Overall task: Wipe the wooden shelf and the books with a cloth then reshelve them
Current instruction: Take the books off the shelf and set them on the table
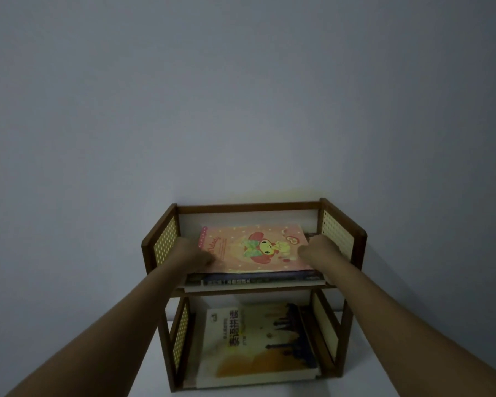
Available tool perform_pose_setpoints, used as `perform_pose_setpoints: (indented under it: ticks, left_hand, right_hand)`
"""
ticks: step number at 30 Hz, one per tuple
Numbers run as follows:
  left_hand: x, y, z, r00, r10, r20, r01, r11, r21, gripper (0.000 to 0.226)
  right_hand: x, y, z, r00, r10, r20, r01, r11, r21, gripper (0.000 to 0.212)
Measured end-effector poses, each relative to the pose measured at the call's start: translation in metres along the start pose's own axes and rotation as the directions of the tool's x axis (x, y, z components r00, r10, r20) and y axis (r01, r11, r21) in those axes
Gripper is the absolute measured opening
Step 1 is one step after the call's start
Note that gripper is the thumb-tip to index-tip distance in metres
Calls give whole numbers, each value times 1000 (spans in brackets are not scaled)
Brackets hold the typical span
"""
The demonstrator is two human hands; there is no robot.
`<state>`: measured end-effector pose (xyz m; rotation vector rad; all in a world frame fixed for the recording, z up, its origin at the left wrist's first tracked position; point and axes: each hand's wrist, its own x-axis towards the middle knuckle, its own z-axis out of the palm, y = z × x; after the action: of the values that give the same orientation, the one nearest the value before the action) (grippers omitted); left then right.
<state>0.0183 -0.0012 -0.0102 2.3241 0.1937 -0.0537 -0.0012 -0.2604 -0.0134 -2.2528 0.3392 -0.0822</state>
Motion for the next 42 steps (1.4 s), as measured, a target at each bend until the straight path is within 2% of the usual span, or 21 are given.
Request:
perform_pose_setpoints:
  ticks: [4, 6, 8, 12, 15, 22, 27, 33, 36, 39, 42]
  left_hand:
    - [-3, 4, -7, 992, -121, 35, 124, 987, -101, 32]
    - [-8, 7, -9, 985, -165, 56, 170, 979, -115, 32]
    - [-11, 10, -9, 979, -182, 93, 188, 981, -55, 30]
    - [-17, 8, -9, 979, -165, 119, 173, 983, -61, 29]
    - [-21, 1, -6, 984, -125, 124, 146, 973, -178, 30]
    - [-51, -1, -13, 999, -15, -33, 8, 978, -211, 34]
    - [-114, -7, -23, 999, 9, -36, -18, 961, -275, 28]
    - [-196, -51, -22, 1000, -2, -13, -1, 961, -278, 26]
    - [-229, -87, -14, 998, -68, 12, 69, 971, -229, 29]
    - [-254, -130, -3, 989, -141, 49, 147, 974, -175, 29]
    - [-269, -170, 12, 976, -212, 44, 216, 964, -152, 31]
  right_hand:
    - [0, -6, -5, 996, 87, 33, -91, 981, 168, 10]
    - [1, -9, -5, 995, 88, 53, -92, 991, 97, 14]
    - [1, -9, -2, 996, 81, 32, -82, 996, 34, 19]
    - [-3, -2, 4, 999, 35, -11, -35, 999, 24, 19]
    - [-12, 5, 4, 999, -22, -41, 26, 995, 101, 22]
    - [-42, 5, -3, 978, -108, -178, 128, 986, 110, 26]
    - [-98, 6, -8, 977, -125, -173, 152, 976, 153, 27]
    - [-180, 31, 11, 979, -131, -155, 152, 979, 134, 31]
    - [-215, 57, 35, 988, -111, -107, 123, 986, 113, 30]
    - [-240, 89, 75, 996, -78, -42, 84, 983, 162, 26]
    - [-255, 121, 121, 1000, -9, -18, 11, 991, 136, 37]
